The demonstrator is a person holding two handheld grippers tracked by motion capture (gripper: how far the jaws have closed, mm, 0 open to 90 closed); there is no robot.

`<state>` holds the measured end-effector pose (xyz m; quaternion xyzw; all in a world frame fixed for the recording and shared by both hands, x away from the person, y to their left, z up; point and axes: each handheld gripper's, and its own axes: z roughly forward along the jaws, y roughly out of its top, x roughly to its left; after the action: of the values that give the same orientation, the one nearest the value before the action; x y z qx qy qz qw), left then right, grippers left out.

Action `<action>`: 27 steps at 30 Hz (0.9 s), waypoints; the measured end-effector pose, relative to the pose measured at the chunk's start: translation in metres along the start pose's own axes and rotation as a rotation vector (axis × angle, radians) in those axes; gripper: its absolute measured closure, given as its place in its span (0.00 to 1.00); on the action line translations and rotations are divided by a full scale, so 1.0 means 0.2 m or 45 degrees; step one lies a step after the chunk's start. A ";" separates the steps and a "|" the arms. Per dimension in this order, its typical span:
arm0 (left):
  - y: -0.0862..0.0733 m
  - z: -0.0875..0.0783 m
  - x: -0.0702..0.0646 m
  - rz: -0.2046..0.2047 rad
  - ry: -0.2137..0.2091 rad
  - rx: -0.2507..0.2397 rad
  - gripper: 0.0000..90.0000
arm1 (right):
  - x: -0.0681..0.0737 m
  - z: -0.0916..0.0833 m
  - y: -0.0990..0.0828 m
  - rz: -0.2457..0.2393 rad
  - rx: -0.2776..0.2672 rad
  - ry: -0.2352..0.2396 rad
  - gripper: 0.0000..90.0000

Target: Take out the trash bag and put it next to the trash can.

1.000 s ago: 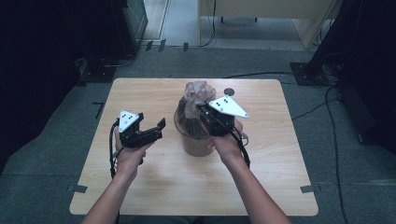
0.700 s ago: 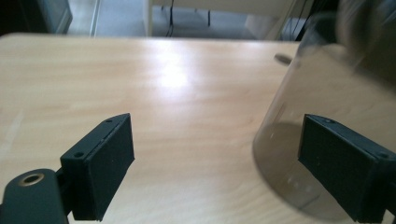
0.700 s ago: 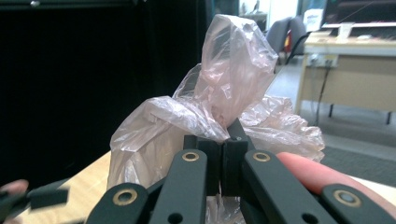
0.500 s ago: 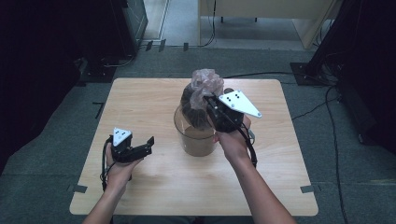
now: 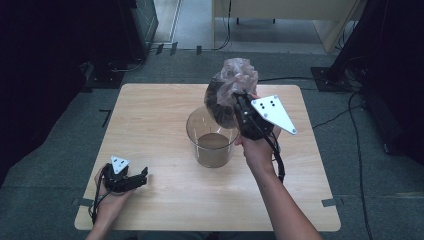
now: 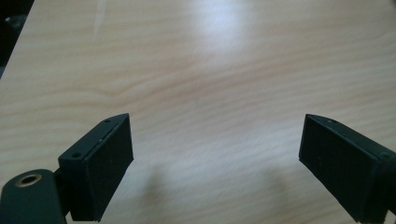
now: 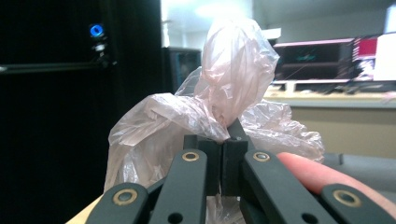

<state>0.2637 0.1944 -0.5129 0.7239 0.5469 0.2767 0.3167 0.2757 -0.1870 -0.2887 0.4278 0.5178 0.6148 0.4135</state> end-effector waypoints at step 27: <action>-0.08 0.00 0.10 -0.061 -0.030 0.047 0.11 | -0.41 -0.13 -0.05 -0.009 0.023 -0.305 1.00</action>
<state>0.2579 0.2179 -0.5242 0.7196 0.5654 0.2503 0.3161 0.2751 -0.2711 -0.3102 0.5000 0.4719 0.5531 0.4706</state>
